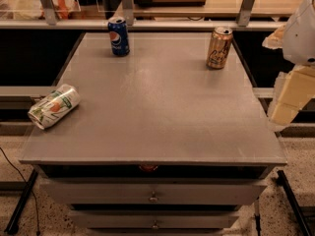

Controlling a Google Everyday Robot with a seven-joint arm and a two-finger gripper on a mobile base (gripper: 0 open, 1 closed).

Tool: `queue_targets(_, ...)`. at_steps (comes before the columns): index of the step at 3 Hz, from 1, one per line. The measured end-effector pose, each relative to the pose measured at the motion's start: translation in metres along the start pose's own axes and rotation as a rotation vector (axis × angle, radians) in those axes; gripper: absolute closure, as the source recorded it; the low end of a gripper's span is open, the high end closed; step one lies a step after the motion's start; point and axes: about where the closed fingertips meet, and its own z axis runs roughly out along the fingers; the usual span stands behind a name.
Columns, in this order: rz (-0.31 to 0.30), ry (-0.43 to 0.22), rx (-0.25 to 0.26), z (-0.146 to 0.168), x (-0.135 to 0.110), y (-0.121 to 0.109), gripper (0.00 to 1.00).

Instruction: Move orange can near pepsi can

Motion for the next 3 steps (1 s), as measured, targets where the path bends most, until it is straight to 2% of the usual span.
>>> queue_targets(1,-0.001,-0.003,0.005,0.0,-0.001,-0.001,0.0)
queue_targets(2,0.019,-0.036,0.014,0.019,-0.002,-0.015,0.0)
queue_targets(3,0.069,-0.053,0.028,0.048,-0.004,-0.035,0.0)
